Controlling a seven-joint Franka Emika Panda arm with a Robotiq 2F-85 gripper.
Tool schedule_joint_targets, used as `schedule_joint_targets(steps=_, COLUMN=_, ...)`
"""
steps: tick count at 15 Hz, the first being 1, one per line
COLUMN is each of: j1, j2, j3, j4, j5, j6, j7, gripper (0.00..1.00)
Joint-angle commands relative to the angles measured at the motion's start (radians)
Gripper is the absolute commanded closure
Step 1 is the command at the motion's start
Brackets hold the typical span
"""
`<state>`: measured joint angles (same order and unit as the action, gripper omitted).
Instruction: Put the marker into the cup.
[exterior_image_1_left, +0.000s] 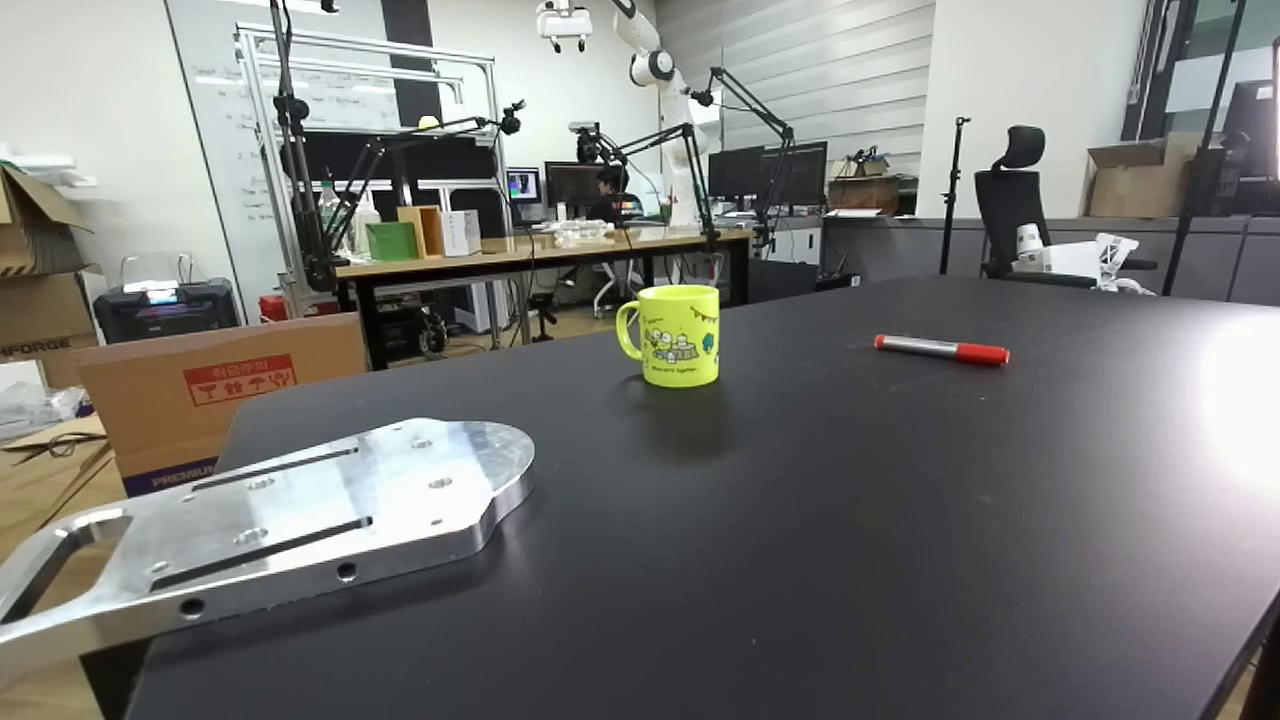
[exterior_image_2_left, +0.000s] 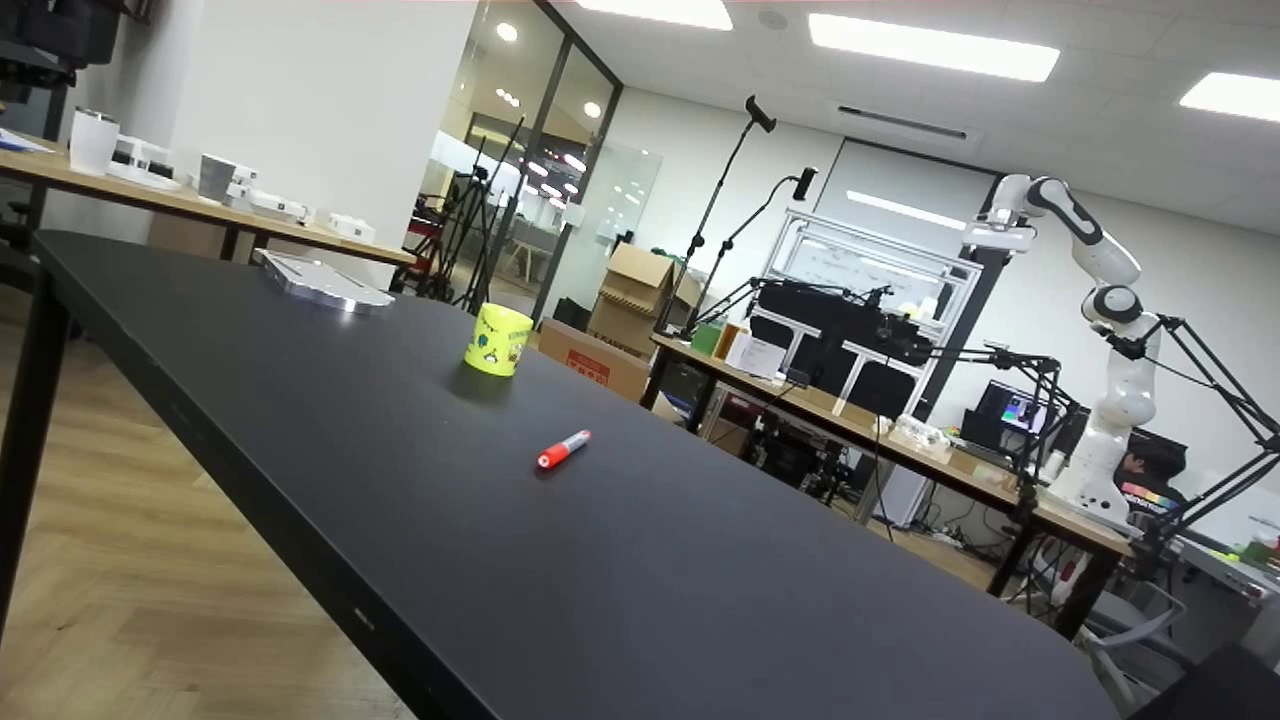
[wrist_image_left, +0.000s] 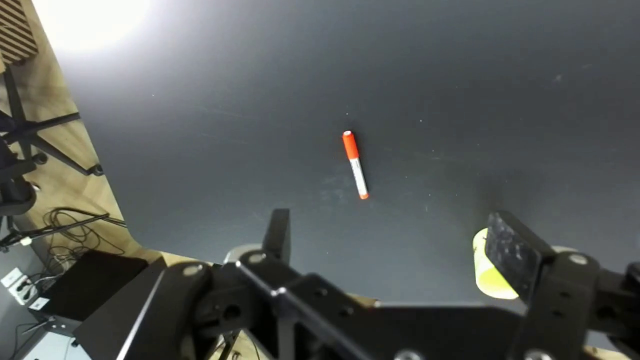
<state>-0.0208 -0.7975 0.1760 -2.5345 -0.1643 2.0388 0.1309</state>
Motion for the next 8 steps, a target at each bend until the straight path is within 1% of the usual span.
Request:
schedule_joint_targets(steps=1, j1=-0.008, j2=0.200, j3=-0.144, j4=0.015, j5=0.004, j6=0.210, j7=-0.110, gripper=0.00)
schedule_joint_targets(steps=4, j1=0.005, j2=0.405, j3=-0.258, j4=0.069, j5=0.061, j6=0.342, j7=-0.256, gripper=0.00)
schedule_joint_targets(steps=6, j1=0.034, j2=0.533, j3=-0.323, j4=0.133, j5=0.144, j6=0.350, j7=-0.382, gripper=0.00)
schedule_joint_targets(steps=7, j1=0.040, j2=0.599, j3=-0.339, j4=0.174, j5=0.188, j6=0.345, j7=-0.432, gripper=0.00)
schedule_joint_targets(steps=8, j1=0.037, j2=0.666, j3=-0.340, j4=0.224, j5=0.219, j6=0.323, j7=-0.464, gripper=0.00)
